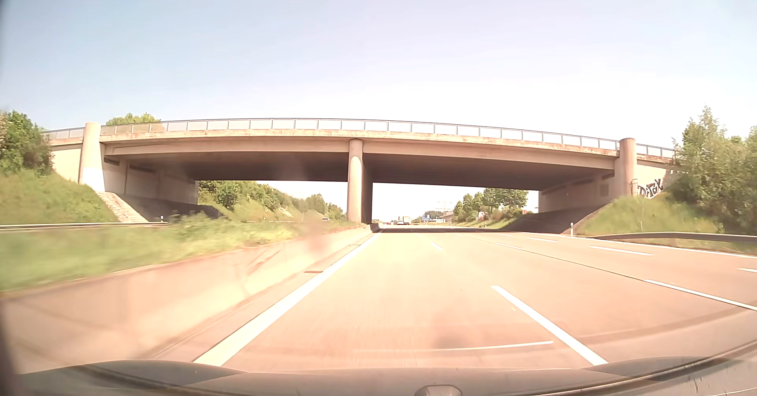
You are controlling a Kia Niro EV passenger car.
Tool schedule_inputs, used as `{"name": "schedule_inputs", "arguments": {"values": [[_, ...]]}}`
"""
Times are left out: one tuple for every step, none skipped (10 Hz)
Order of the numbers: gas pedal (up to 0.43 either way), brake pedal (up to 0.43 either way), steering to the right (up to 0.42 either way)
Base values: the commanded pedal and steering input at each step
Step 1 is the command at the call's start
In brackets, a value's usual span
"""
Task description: Follow the waypoints while adhering to traffic rules and regulations
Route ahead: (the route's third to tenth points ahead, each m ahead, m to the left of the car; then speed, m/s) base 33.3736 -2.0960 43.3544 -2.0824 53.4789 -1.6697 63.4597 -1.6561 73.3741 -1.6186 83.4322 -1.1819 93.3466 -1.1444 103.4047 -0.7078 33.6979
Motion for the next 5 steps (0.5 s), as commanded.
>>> {"name": "schedule_inputs", "arguments": {"values": [[0.39, 0.0, -0.001], [0.39, 0.0, -0.001], [0.39, 0.0, -0.001], [0.39, 0.0, -0.001], [0.39, 0.0, -0.001]]}}
